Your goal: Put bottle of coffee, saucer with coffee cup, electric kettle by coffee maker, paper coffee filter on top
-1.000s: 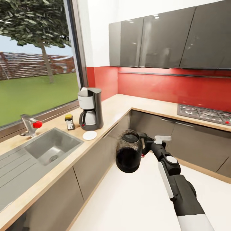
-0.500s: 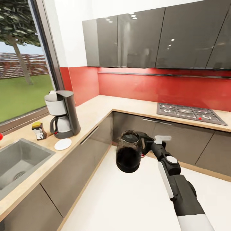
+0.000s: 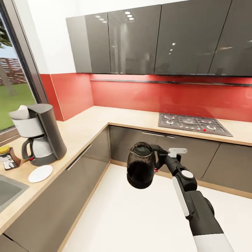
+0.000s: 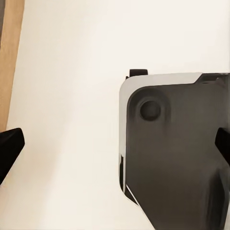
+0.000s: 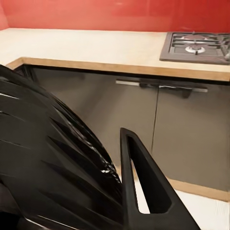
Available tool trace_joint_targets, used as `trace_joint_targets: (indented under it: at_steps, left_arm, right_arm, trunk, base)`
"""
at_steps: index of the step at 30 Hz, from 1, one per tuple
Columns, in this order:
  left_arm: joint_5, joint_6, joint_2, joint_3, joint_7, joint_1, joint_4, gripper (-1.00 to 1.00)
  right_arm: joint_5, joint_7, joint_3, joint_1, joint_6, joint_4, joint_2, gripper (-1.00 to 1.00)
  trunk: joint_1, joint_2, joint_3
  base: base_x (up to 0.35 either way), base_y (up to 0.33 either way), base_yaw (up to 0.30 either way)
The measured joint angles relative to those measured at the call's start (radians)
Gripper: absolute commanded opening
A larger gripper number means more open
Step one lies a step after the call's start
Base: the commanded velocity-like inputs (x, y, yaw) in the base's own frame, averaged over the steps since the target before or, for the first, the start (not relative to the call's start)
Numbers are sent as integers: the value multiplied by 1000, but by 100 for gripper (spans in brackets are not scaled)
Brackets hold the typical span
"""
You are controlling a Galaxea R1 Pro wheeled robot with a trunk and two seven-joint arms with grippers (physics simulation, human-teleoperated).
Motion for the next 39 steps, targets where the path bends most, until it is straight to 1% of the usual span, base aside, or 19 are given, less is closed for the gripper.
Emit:
trace_joint_targets:
  at_steps: [9,17,18,19,20,23,28,39]
  left_arm:
    - [0,0,-1,0,0,0,1,100]
    - [0,0,-2,0,1,0,2,100]
    - [0,0,-2,0,1,0,2,100]
    - [0,0,-2,0,1,0,1,100]
    - [0,0,-2,0,1,0,1,100]
    - [0,0,-2,0,1,0,2,100]
    - [0,1,-2,0,2,0,2,100]
    - [2,3,0,0,4,0,5,100]
  right_arm:
    - [1,0,-1,0,-1,0,0,-100]
    - [-1,-1,-5,0,-2,-6,0,-100]
    - [0,-1,-10,0,-1,-7,0,-100]
    - [3,-4,-37,0,-1,-7,0,-100]
    - [3,-4,-56,0,-1,-7,0,-100]
    - [-2,-3,-82,0,-1,-8,1,-100]
    - [-4,-3,-88,0,0,-25,1,-100]
    - [-5,-3,-89,0,0,-27,1,-100]
  trunk:
    - [0,0,0]
    - [0,0,0]
    - [0,0,0]
    - [0,0,0]
    - [0,0,0]
    - [0,0,0]
    - [0,0,0]
    - [0,0,0]
  base:
    - [335,-20,0]
    - [300,-178,0]
    - [284,-207,0]
    - [284,-208,0]
    - [284,-208,0]
    - [284,-208,0]
    - [284,-209,0]
    - [284,-208,0]
